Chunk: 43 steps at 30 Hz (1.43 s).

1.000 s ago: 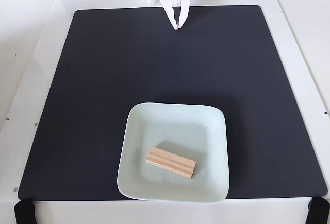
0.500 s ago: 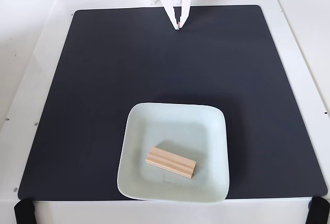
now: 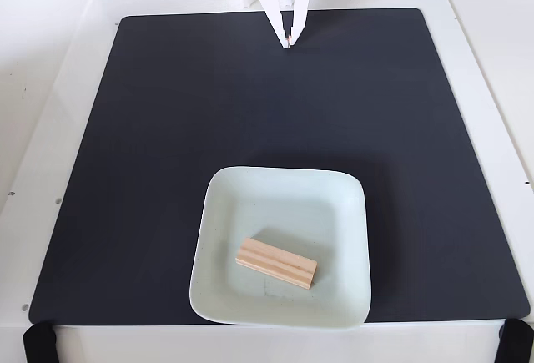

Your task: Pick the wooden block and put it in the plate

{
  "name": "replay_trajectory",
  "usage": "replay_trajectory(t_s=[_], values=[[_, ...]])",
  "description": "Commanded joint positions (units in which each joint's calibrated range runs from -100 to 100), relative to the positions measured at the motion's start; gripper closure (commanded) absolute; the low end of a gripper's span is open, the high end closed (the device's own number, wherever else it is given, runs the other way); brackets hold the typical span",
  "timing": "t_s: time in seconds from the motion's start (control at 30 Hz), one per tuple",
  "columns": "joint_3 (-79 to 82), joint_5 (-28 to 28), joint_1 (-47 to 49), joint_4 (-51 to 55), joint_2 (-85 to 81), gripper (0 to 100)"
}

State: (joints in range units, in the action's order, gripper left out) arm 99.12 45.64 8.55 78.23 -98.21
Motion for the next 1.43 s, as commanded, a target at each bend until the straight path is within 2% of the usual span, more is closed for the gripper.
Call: replay_trajectory(t_s=[0.0,0.77,1.0,1.4], values=[[0.34,-0.10,0.19,0.38,-0.09,99],[0.34,-0.10,-0.93,0.38,-0.09,99],[0.34,-0.10,-11.79,0.38,-0.09,99],[0.34,-0.10,-12.47,0.38,-0.09,99]])
